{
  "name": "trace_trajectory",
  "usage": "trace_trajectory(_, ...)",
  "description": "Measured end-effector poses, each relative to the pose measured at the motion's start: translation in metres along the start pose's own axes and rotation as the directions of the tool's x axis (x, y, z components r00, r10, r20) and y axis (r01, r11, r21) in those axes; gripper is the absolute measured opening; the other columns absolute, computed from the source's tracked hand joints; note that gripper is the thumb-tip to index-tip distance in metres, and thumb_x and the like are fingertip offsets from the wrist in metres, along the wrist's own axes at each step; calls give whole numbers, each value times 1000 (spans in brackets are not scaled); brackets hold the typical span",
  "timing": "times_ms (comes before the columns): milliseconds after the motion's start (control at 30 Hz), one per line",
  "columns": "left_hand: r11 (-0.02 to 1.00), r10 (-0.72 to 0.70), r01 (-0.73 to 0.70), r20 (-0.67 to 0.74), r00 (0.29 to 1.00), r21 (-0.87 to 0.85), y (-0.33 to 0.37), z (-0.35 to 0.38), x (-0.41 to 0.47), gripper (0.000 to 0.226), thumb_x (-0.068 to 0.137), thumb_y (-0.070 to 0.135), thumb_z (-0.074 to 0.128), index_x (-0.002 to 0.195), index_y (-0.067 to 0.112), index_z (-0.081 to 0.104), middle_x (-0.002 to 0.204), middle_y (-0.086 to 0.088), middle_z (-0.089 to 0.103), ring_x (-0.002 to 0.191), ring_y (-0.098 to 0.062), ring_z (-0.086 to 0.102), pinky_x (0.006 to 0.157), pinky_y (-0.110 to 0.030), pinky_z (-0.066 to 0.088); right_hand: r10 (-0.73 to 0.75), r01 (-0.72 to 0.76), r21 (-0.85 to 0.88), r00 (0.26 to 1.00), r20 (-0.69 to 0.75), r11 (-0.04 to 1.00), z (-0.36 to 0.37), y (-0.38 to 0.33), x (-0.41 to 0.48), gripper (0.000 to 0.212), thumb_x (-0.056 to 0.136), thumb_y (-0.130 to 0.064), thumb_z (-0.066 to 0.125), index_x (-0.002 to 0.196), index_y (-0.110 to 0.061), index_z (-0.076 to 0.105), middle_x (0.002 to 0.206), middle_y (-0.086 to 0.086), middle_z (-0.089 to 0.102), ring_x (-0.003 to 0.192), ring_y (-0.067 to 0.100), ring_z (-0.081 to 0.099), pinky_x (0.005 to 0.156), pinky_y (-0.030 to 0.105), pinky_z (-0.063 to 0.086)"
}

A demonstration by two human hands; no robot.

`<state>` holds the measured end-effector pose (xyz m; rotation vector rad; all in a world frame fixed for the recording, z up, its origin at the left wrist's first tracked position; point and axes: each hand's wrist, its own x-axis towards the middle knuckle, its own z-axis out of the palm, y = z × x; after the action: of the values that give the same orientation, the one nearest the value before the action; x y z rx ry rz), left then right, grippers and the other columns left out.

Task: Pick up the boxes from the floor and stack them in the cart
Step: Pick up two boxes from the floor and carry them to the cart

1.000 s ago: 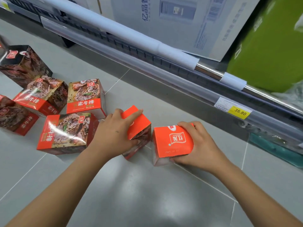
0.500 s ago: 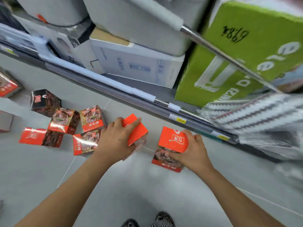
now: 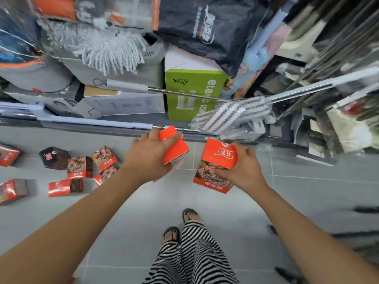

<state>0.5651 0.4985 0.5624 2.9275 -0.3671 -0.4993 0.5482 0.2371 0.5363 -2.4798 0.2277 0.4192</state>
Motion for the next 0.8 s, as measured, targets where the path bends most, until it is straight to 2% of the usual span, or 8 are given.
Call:
trace_trajectory(133, 992, 125, -125, -8, 992, 22, 48, -36, -16, 89, 70, 50, 69, 145, 45, 22, 125, -13, 42, 111, -37, 48, 87, -44, 45, 85, -78, 54, 987, -136, 996, -39, 17, -63, 95, 53, -43, 92, 133, -26, 43, 109, -1, 34, 93, 12, 43, 88, 21, 35)
trace_trajectory(233, 966, 251, -250, -19, 968, 59, 93, -54, -23, 90, 68, 49, 69, 145, 45, 23, 123, -14, 43, 111, -38, 49, 86, -46, 46, 209, -165, 180, 941, -265, 970, -64, 41, -112, 96, 52, -39, 94, 133, -24, 45, 112, 1, 36, 94, 11, 42, 87, 20, 35)
trace_trajectory(333, 916, 394, -390, -20, 919, 97, 148, -66, -22, 89, 67, 50, 70, 145, 44, 26, 117, -14, 44, 108, -38, 49, 85, -45, 48, 305, -232, 236, 887, -348, 944, -91, 69, -157, 97, 52, -40, 93, 133, -25, 44, 116, 3, 39, 93, 6, 35, 87, 19, 34)
trace_trajectory(467, 808, 581, -574, -15, 814, 130, 234, -79, -24, 92, 65, 54, 72, 145, 44, 28, 116, -15, 46, 106, -38, 51, 84, -42, 48, 440, -332, 304, 783, -439, 893, -139, 114, -220, 96, 52, -42, 92, 133, -24, 43, 113, 0, 37, 96, 14, 47, 88, 22, 37)
trace_trajectory(567, 697, 711, -706, 3, 703, 124, 303, -86, -24, 93, 64, 58, 69, 145, 46, 26, 116, -14, 48, 105, -37, 53, 84, -41, 49, 563, -396, 403, 648, -514, 825, -178, 155, -267, 93, 52, -44, 92, 130, -22, 46, 114, 4, 42, 99, 17, 47, 86, 23, 36)
trace_trajectory(700, 557, 829, -825, 3, 560, 101, 409, -92, -28, 93, 65, 58, 71, 145, 51, 22, 124, -10, 45, 111, -33, 51, 86, -39, 47, 652, -375, 534, 453, -608, 758, -221, 224, -326, 97, 41, -61, 89, 122, -28, 48, 113, 6, 54, 99, 19, 56, 89, 31, 47)
trace_trajectory(800, 448, 893, -888, -8, 450, 98, 498, -92, -32, 93, 66, 58, 71, 144, 53, 20, 128, -6, 44, 117, -30, 48, 90, -38, 44, 693, -438, 541, 386, -609, 719, -259, 279, -370, 98, 50, -54, 90, 131, -25, 43, 117, 2, 44, 103, 14, 45, 93, 26, 38)
